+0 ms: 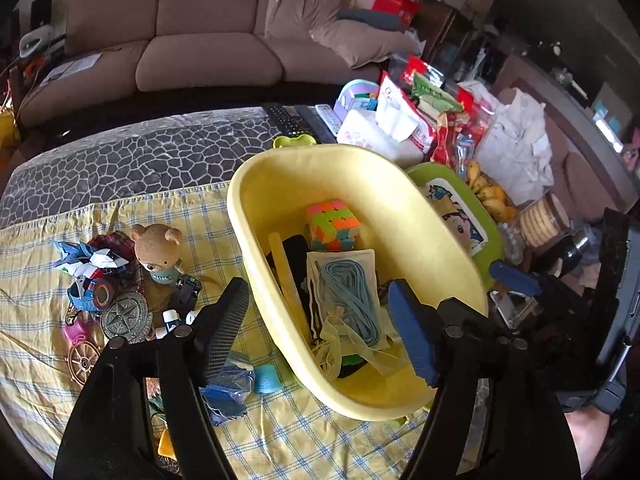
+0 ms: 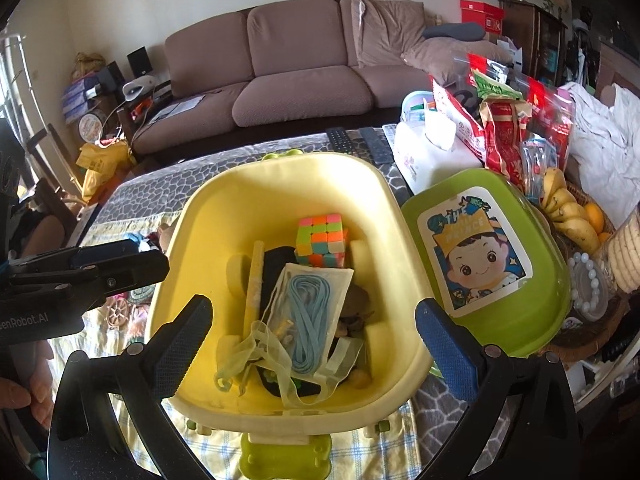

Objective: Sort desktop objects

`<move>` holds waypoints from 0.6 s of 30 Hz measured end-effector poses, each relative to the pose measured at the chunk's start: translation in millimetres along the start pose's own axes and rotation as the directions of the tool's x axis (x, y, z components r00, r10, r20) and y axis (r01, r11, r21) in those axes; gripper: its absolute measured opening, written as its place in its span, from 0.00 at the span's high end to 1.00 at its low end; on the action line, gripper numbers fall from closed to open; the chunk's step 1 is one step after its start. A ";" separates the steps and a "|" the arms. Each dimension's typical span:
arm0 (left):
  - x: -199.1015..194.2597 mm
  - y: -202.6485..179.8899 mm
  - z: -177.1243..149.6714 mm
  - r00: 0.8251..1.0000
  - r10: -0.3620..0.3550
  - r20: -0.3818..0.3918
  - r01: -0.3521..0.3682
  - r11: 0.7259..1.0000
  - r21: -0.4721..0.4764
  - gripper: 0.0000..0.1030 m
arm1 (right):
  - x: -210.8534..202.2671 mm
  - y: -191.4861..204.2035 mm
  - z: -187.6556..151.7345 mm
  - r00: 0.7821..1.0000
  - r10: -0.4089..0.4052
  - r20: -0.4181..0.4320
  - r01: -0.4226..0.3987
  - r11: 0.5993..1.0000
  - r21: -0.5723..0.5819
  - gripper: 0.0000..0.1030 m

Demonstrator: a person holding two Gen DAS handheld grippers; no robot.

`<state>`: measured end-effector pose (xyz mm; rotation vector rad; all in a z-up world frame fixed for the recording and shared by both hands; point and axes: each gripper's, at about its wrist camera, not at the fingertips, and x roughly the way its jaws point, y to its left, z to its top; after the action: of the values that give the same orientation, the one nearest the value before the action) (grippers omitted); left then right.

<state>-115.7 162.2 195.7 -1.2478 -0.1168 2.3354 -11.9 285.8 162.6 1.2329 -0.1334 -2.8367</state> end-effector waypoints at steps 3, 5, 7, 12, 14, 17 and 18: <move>-6.4 9.1 -3.7 1.000 0.025 0.008 -0.025 1.000 -0.007 0.17 | 1.3 6.6 0.2 1.000 -0.003 0.000 0.003 1.000 -0.016 0.00; -10.3 15.5 -7.0 0.999 0.036 0.011 -0.036 0.999 -0.015 0.12 | 1.9 11.6 0.2 1.000 0.002 0.003 -0.002 1.000 -0.025 0.00; -13.4 22.5 -10.3 0.999 0.041 0.009 -0.040 0.999 -0.025 0.10 | 2.4 17.2 0.6 1.000 0.003 0.006 -0.003 0.999 -0.040 0.00; -21.9 40.5 -19.2 0.999 0.037 0.006 -0.037 0.997 -0.060 0.00 | 4.4 29.4 0.2 1.000 0.002 0.004 -0.002 0.998 -0.067 0.00; -26.1 48.3 -21.5 0.999 0.045 0.008 -0.044 0.996 -0.078 0.00 | 3.9 33.5 0.8 1.000 0.000 0.009 0.001 0.998 -0.069 0.00; -33.4 59.2 -26.2 0.998 0.060 0.014 -0.058 0.994 -0.096 0.00 | 1.8 40.9 2.2 1.000 0.002 0.019 0.000 0.997 -0.079 0.00; -36.0 63.8 -28.0 0.998 0.067 0.017 -0.065 0.993 -0.100 0.00 | 0.7 43.7 2.7 1.000 0.003 0.025 -0.001 0.997 -0.082 0.00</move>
<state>-100.5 85.7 188.0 -1.2942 -0.2040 2.4256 -14.0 242.3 168.1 1.1811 -0.0189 -2.8250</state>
